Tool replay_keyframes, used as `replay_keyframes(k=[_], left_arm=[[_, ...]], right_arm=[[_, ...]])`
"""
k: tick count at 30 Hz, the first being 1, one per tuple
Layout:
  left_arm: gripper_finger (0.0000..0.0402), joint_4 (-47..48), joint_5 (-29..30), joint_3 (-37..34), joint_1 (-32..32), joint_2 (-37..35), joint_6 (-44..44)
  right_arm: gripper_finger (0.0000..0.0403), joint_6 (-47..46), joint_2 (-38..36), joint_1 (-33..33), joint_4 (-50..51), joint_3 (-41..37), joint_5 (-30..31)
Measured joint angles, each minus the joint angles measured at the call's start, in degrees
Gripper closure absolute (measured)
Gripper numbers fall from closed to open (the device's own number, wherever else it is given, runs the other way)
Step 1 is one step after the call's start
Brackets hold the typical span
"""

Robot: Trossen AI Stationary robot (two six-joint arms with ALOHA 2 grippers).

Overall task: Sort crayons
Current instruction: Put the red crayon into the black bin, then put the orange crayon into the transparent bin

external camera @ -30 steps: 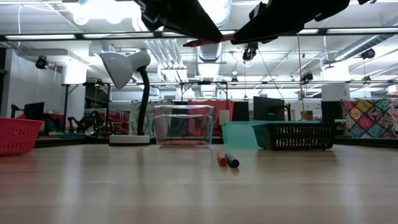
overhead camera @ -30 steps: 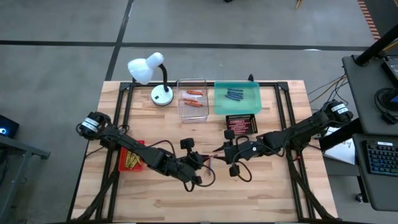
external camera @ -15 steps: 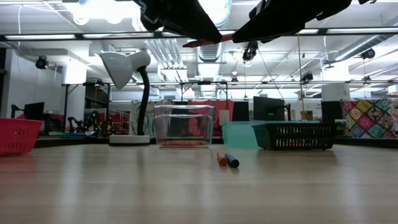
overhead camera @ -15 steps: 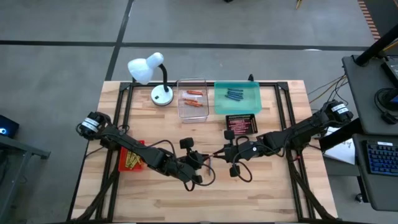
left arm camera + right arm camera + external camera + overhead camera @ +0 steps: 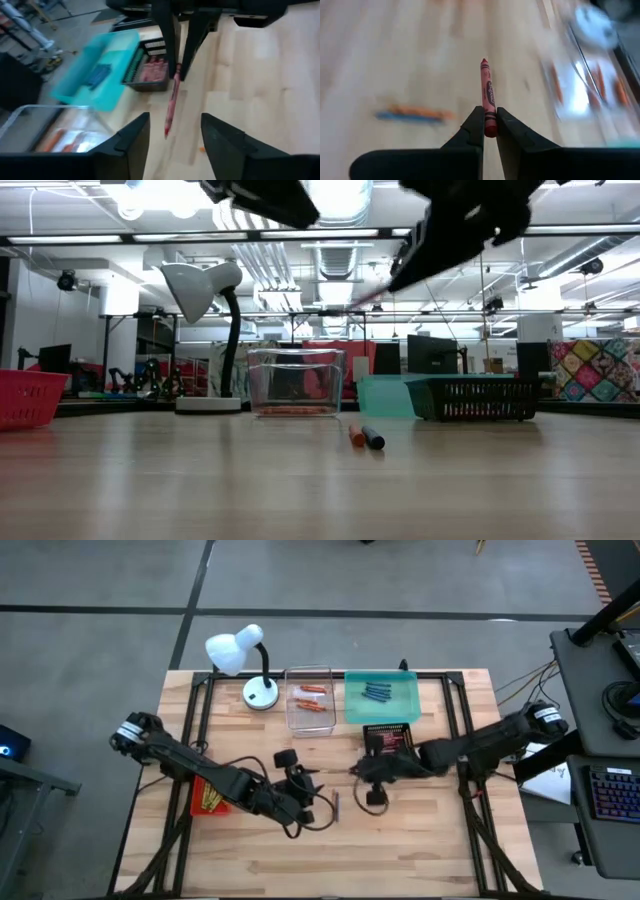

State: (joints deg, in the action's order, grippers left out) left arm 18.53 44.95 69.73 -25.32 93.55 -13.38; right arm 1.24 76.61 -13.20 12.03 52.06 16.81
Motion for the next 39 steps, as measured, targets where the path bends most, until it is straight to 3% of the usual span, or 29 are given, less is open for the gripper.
replay_keyframes(k=[9, 14, 18, 25, 30, 39], left_arm=[[0.0234, 7.37, 4.11, 0.02, -0.36, -3.86, -3.8], [0.0237, 8.65, 4.11, 0.02, -0.46, -3.75, -4.49], [0.0237, 8.61, 4.17, 0.02, -0.46, -3.71, -4.49], [0.0238, 8.74, 4.19, 0.02, -0.46, -3.71, -4.03], [0.0238, 8.78, 4.19, 0.02, -0.5, -3.71, -3.96], [0.0238, 8.8, 4.19, 0.02, -0.48, -3.68, -5.28]], right_arm=[[0.0385, -14.26, 0.09, 13.14, 41.44, 9.21, 4.03], [0.0385, -24.75, 0.09, 18.25, 55.91, 10.75, 3.36], [0.0385, -22.14, 0.09, 21.63, 54.92, 9.1, 0.59], [0.0385, -10.79, 0.09, 22.24, 39.8, 7.38, -5.42], [0.0382, -10.39, 0.09, 22.24, 35.97, 6.81, -5.35], [0.0301, -11.69, 0.11, 22.24, 35.2, 6.42, -5.23]])
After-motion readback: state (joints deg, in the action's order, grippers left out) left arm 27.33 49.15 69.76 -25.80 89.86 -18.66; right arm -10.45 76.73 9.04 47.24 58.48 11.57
